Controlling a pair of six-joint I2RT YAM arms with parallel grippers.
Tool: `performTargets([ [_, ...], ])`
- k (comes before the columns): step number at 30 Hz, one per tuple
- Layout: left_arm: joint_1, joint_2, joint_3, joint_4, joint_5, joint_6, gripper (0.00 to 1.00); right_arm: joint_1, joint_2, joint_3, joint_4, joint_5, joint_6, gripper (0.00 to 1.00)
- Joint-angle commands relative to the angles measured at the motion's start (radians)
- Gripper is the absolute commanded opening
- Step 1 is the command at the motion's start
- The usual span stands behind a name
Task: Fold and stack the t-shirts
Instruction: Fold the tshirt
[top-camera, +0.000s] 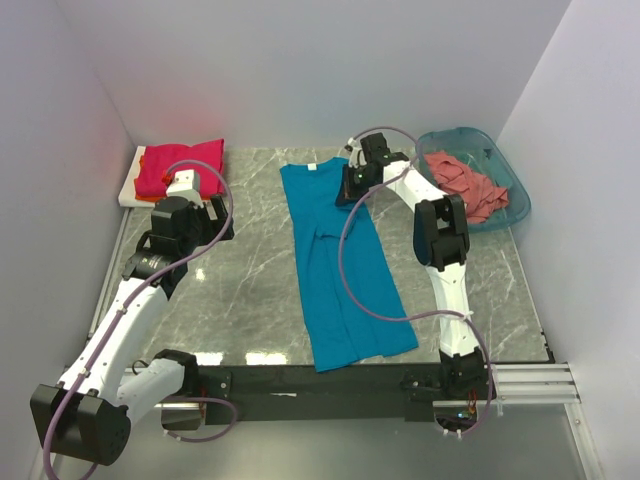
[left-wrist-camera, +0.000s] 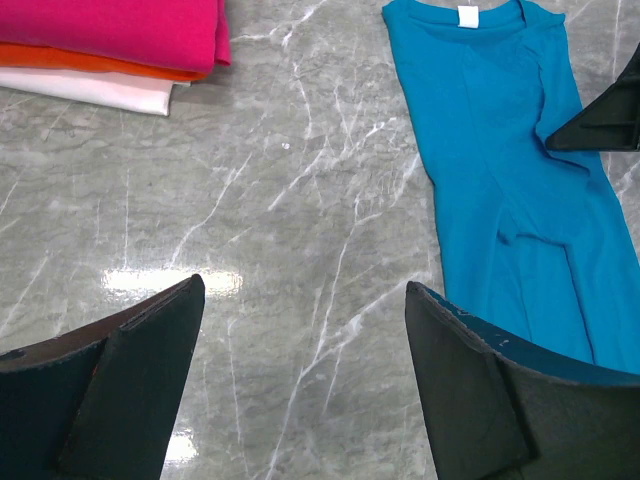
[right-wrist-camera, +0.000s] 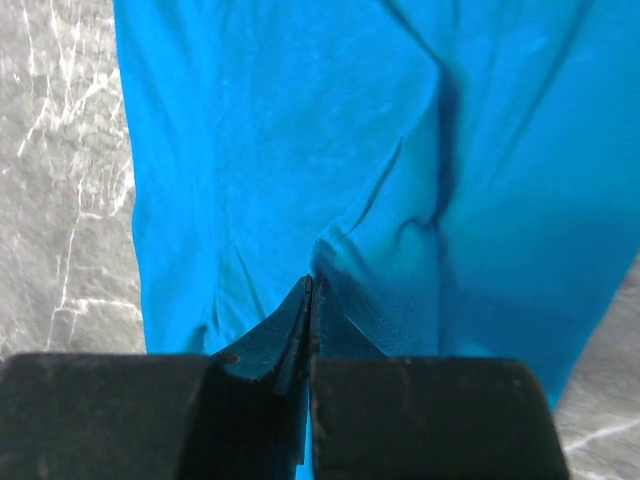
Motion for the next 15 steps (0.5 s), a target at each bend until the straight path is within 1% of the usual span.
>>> performTargets([
  [1,-0.002,-0.017,0.005,0.011,0.007,0.016,0.87,0.012,-0.091,0.016,-0.007,0.031,-0.017,0.0],
  [7,-0.003,-0.014,0.006,0.01,0.007,0.016,0.87,0.032,-0.078,0.041,-0.026,0.013,-0.04,0.04],
  [8,-0.003,-0.015,0.006,0.011,0.007,0.016,0.87,0.035,-0.078,0.043,-0.031,0.001,-0.044,0.09],
  [10,-0.003,-0.015,0.005,0.01,0.006,0.018,0.87,0.037,-0.074,0.07,-0.056,-0.03,-0.076,0.13],
  [11,-0.003,-0.014,0.008,0.008,0.003,0.018,0.87,0.039,-0.071,0.082,-0.088,-0.095,-0.096,0.21],
  [13,-0.002,-0.015,0.005,0.01,0.003,0.018,0.87,0.037,-0.099,0.089,-0.099,-0.13,-0.138,0.31],
  [14,-0.003,-0.017,0.005,0.008,0.001,0.018,0.87,0.034,-0.11,0.086,-0.109,-0.147,-0.161,0.41],
  [15,-0.003,-0.017,0.005,0.008,0.0,0.018,0.87,0.031,-0.126,0.086,-0.118,-0.171,-0.181,0.46],
])
